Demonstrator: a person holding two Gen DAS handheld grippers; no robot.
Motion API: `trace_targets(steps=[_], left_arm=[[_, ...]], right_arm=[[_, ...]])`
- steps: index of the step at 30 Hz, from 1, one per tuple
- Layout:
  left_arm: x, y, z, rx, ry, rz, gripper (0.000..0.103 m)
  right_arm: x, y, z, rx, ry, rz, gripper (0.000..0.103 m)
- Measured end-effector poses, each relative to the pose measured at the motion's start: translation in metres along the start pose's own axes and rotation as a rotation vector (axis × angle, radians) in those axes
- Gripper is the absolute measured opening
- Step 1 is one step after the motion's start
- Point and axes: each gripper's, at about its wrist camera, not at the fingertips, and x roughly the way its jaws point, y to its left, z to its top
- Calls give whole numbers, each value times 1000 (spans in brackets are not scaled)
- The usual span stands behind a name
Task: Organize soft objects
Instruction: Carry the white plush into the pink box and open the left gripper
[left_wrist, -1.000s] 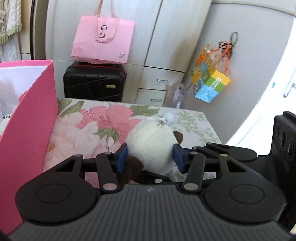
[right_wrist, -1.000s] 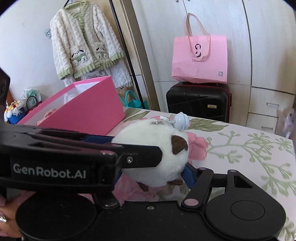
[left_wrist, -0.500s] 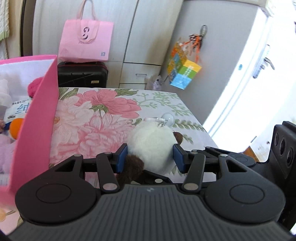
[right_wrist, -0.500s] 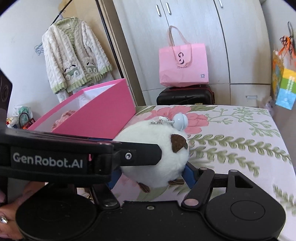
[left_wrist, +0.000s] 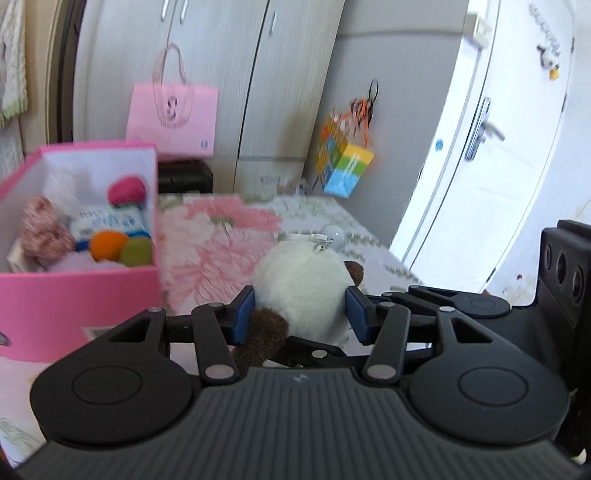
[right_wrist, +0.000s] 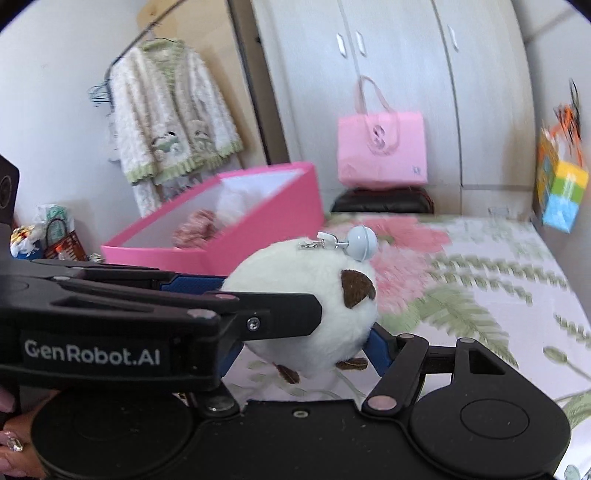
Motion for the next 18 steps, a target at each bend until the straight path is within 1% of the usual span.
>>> trace_targets(steps=[5,8,13,18], left_arm=[[-30,10,12,-4,-72,0,52],[-43,19,23,3,-106,11,52],[-51,44,44,-16,-144,29,55],[-50,73,70,-41,-174,64,55]], right_arm=[[-12,24,19,-11,-36,25,75],[-13,38,33,-60,-60,31,76],[-4,59,62,-141,-94,54,77],[16,70,91,-181,-120,110,79]])
